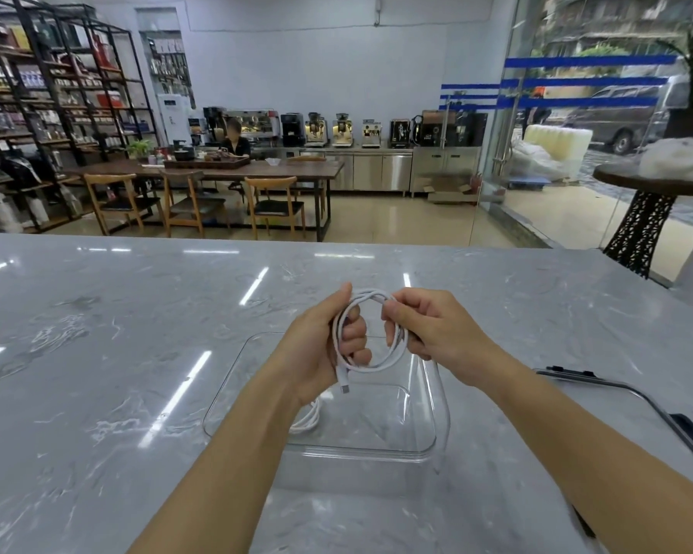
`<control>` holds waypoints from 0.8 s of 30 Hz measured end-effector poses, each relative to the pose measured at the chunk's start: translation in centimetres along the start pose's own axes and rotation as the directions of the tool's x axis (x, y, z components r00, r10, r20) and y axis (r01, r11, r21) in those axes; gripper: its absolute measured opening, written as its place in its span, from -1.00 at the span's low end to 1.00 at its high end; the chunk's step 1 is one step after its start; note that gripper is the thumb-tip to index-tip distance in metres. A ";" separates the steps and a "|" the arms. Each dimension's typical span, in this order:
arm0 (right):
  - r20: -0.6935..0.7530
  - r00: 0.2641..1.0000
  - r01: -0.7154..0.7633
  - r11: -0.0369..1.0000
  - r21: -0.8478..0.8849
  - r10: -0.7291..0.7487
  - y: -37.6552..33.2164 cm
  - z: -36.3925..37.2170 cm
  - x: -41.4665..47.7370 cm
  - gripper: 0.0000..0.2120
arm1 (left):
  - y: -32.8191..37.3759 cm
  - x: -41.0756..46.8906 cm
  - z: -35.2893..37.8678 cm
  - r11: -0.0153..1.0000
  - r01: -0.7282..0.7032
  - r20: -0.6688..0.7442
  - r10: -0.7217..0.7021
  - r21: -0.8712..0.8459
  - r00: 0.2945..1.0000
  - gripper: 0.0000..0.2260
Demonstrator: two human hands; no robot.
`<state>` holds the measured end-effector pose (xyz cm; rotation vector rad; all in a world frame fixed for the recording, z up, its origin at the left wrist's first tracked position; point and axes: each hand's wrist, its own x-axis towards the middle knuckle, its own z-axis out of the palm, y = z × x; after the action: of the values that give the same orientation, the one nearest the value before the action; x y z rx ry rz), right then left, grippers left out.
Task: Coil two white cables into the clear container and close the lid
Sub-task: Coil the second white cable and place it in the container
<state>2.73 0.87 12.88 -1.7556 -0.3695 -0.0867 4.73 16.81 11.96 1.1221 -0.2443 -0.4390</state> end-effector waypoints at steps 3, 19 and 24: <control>-0.008 1.000 -0.014 0.999 -0.043 0.014 0.3 -0.9 0.1 -0.80 | 0.5 0.4 0.2 0.873 -0.084 -0.118 0.159 0.481 0.980 -0.73; 0.046 0.999 -0.011 0.975 -0.220 0.022 1.4 -3.9 0.6 -0.89 | 0.1 3.0 2.2 0.754 -0.208 0.084 0.200 0.623 0.976 -0.79; 0.129 0.989 -0.047 0.974 -0.221 0.077 1.8 -4.3 -0.2 -0.65 | -0.2 3.3 2.6 0.714 -0.303 0.032 0.366 0.631 0.930 -0.79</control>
<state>3.70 -3.60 12.06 -1.9944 -0.4174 0.0402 6.59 13.12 12.77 1.7152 -0.5296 0.0466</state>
